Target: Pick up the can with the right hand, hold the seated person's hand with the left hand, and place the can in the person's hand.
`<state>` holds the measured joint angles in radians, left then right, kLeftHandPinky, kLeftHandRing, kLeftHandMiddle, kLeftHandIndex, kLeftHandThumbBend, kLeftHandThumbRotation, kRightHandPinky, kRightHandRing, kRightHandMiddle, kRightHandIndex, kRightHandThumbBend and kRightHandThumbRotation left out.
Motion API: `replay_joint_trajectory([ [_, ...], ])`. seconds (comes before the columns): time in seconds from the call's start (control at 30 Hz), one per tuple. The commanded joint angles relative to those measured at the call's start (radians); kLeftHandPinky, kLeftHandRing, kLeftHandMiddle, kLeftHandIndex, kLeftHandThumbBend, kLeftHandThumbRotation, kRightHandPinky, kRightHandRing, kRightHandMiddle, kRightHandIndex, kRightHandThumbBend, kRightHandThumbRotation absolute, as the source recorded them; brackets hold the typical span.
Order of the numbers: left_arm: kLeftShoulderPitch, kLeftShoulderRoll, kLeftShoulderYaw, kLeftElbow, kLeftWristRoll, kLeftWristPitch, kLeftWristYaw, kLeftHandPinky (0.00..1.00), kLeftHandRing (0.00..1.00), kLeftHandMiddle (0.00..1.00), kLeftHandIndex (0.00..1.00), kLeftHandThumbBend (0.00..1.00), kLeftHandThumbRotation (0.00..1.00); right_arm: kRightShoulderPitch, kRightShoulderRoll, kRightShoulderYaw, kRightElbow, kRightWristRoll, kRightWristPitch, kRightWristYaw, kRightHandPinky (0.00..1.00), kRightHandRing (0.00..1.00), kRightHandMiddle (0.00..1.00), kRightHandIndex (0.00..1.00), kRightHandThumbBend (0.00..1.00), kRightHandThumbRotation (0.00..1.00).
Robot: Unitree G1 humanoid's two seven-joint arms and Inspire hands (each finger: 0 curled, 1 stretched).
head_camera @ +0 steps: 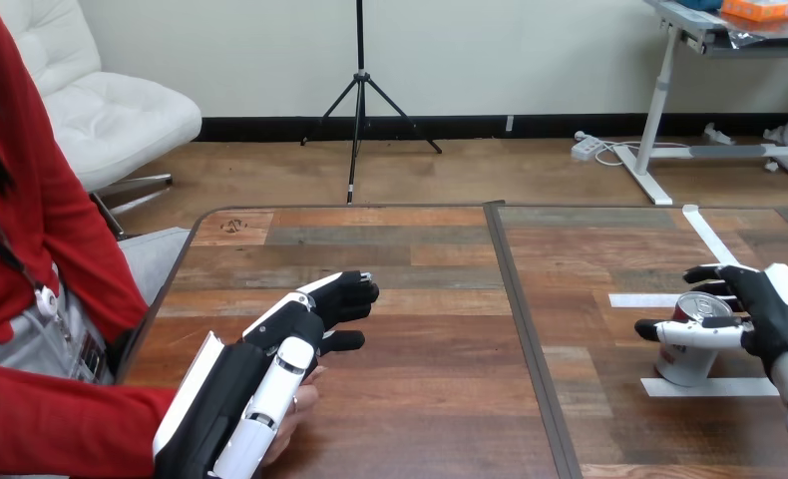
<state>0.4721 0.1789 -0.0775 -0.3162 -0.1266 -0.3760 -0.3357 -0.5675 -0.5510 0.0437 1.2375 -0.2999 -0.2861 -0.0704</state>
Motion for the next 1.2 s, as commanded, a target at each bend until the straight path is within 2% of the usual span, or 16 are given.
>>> replay_joint_trajectory([
  [0.0,-0.051,0.0,0.013,-0.006,-0.011,-0.037,0.0,0.77,0.84,0.82,0.79,0.21,0.97,-0.089,0.009,0.017,0.005,-0.014,-0.003,-0.02,0.66,0.71,0.72,0.73,0.94,0.13],
  [0.1,-0.05,-0.004,0.013,-0.007,-0.013,-0.035,0.004,0.77,0.83,0.81,0.79,0.21,0.97,-0.092,0.015,0.004,0.009,0.002,-0.003,-0.017,0.63,0.68,0.7,0.71,0.93,0.1],
  [0.4,-0.05,-0.003,0.016,-0.006,-0.011,-0.04,0.002,0.76,0.83,0.81,0.78,0.21,0.97,-0.102,0.017,0.021,0.018,-0.009,0.012,-0.02,0.52,0.58,0.62,0.64,0.89,0.06],
  [0.5,-0.048,-0.006,0.017,-0.011,-0.002,-0.034,0.01,0.76,0.83,0.81,0.78,0.22,0.97,-0.099,0.013,0.032,0.017,-0.017,-0.011,-0.02,0.49,0.55,0.59,0.62,0.88,0.05],
  [0.57,-0.049,-0.007,0.017,-0.007,-0.005,-0.04,0.008,0.76,0.83,0.81,0.78,0.21,0.97,-0.1,0.015,0.029,0.02,-0.015,-0.003,-0.022,0.47,0.53,0.57,0.6,0.88,0.04],
  [1.17,-0.054,-0.006,0.029,-0.012,-0.004,-0.032,0.019,0.74,0.82,0.8,0.78,0.22,0.98,-0.102,0.011,0.064,0.03,-0.052,0.012,-0.035,0.46,0.5,0.53,0.54,0.88,0.0],
])
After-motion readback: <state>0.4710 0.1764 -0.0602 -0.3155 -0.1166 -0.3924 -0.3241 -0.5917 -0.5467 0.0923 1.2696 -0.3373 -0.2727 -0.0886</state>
